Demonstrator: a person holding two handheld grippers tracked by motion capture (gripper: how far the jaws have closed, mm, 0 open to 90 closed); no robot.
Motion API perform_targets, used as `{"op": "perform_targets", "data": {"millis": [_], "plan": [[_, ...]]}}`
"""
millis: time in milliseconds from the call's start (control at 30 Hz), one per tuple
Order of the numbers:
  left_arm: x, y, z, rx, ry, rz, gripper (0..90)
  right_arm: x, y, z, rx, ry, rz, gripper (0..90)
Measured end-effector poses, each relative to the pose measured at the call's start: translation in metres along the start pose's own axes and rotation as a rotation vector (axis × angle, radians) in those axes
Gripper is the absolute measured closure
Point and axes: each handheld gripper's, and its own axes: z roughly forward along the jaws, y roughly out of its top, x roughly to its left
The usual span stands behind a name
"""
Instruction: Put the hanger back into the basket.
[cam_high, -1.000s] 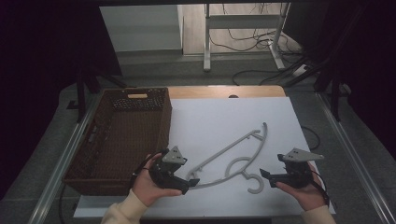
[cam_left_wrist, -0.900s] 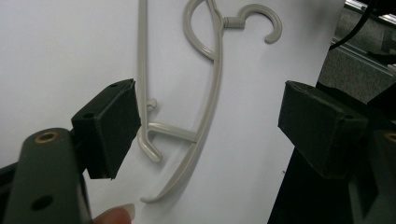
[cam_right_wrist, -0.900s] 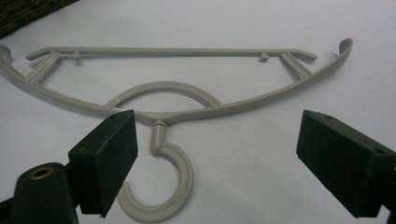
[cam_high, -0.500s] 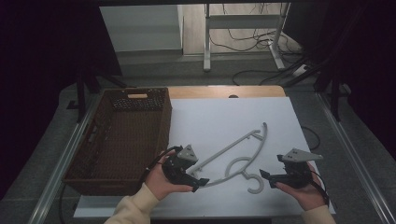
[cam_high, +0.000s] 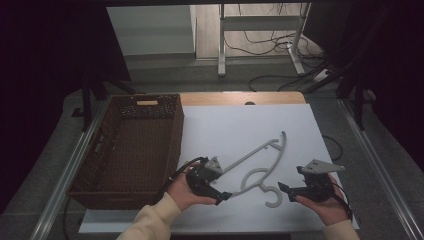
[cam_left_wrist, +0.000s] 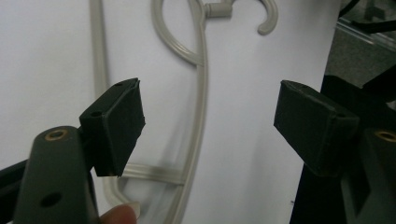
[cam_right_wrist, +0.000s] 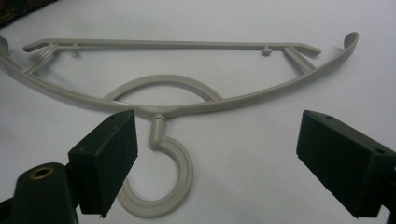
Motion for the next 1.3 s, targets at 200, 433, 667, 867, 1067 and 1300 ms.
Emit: {"op": "perform_targets", "data": {"millis": [200, 433, 667, 867, 1067, 1300], "plan": [[0.000, 0.003, 0.008, 0.019, -0.011, 0.015, 24.8, -0.001, -0.001, 0.001, 0.005, -0.001, 0.000, 12.7], [0.001, 0.006, 0.022, 0.049, -0.036, 0.009, 26.5, 0.000, -0.001, 0.001, 0.009, -0.006, -0.005, 12.8], [0.004, 0.008, 0.031, 0.069, -0.057, 0.010, 28.5, -0.001, -0.001, 0.002, 0.012, -0.007, -0.007, 12.7], [0.006, 0.009, 0.037, 0.076, -0.072, 0.007, 30.9, -0.001, -0.001, 0.001, 0.009, -0.010, -0.006, 12.9], [0.009, 0.010, 0.045, 0.108, -0.091, 0.021, 40.3, -0.001, -0.002, 0.002, 0.013, -0.008, -0.006, 12.9], [0.011, 0.011, 0.052, 0.143, -0.108, 0.036, 43.8, -0.001, -0.002, 0.003, 0.017, -0.007, -0.006, 12.9]]}}
